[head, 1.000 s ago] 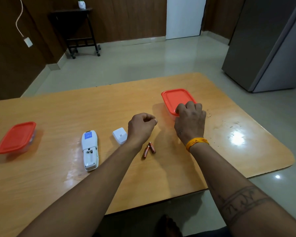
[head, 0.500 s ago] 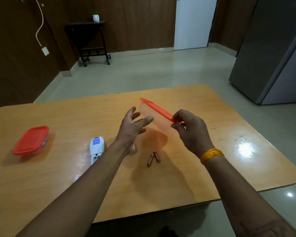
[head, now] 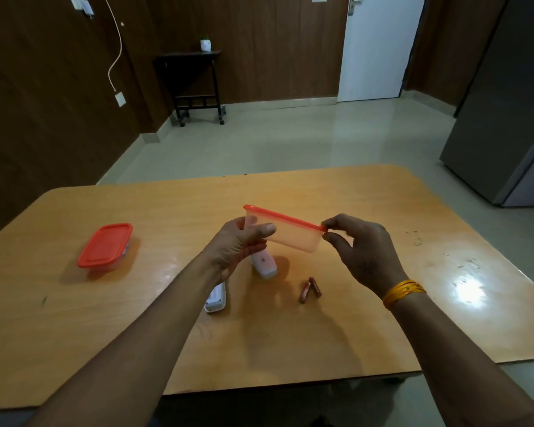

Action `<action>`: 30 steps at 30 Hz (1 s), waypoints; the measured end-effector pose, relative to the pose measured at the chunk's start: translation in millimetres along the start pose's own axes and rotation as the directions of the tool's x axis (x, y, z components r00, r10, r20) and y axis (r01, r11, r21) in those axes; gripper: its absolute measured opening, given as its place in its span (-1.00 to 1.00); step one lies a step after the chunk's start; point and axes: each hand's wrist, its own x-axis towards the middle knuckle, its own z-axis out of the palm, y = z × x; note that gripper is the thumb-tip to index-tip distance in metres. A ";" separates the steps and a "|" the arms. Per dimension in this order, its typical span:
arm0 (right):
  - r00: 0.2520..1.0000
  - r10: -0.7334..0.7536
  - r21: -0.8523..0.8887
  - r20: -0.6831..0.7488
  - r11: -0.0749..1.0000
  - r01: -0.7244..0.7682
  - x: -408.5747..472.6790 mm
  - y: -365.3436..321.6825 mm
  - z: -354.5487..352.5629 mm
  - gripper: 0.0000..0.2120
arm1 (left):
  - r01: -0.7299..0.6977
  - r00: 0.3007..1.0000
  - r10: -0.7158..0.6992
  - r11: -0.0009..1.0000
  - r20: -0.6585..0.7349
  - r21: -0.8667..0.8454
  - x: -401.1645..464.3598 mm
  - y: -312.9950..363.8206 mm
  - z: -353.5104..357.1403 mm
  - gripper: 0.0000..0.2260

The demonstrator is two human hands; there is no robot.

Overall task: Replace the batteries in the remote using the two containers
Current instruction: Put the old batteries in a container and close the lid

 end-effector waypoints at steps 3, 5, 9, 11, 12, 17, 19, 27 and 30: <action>0.998 0.010 -0.021 -0.062 1.000 -0.012 0.0 -13.5 3.2 -0.76 | -0.068 0.991 0.087 0.982 -0.100 0.178 -0.5 -5.4 10.8 -0.07; 0.996 -0.021 0.020 -0.089 1.000 0.023 -0.3 -29.5 7.4 -0.75 | -0.086 0.990 0.114 0.953 -0.079 0.292 -3.1 -8.6 21.7 0.03; 0.996 -0.063 0.051 -0.062 0.997 0.066 -0.9 -55.7 18.5 -0.64 | -0.167 0.979 0.201 0.872 -0.025 0.461 -7.0 -18.3 43.0 0.01; 0.996 -0.067 0.045 -0.050 0.997 0.070 0.7 -59.0 21.2 -0.65 | -0.177 0.974 0.223 0.870 -0.048 0.460 -7.2 -21.3 48.0 -0.01; 0.996 -0.078 0.037 -0.038 0.996 0.079 1.1 -59.0 21.9 -0.66 | -0.169 0.972 0.224 0.868 -0.064 0.466 -6.3 -22.2 48.5 -0.01; 0.987 -0.152 -0.013 -0.047 0.988 0.152 -1.1 -57.9 29.5 -0.74 | -0.088 0.987 0.134 0.914 -0.091 0.397 -6.6 -23.3 49.7 -0.10; 0.980 -0.184 -0.063 -0.071 0.982 0.180 -2.4 -60.2 33.2 -0.76 | -0.078 0.986 0.123 0.941 -0.117 0.329 -7.6 -21.2 53.1 -0.23; 0.970 -0.176 -0.070 -0.168 0.984 0.167 -0.6 -50.6 35.6 -0.61 | -0.151 0.976 0.194 0.929 -0.096 0.337 -1.6 -18.2 54.5 -0.17; 0.956 -0.085 -0.002 -0.279 0.996 0.088 4.8 -48.2 32.8 -0.71 | -0.194 0.971 0.233 0.900 -0.055 0.390 -1.5 -19.5 46.1 -0.06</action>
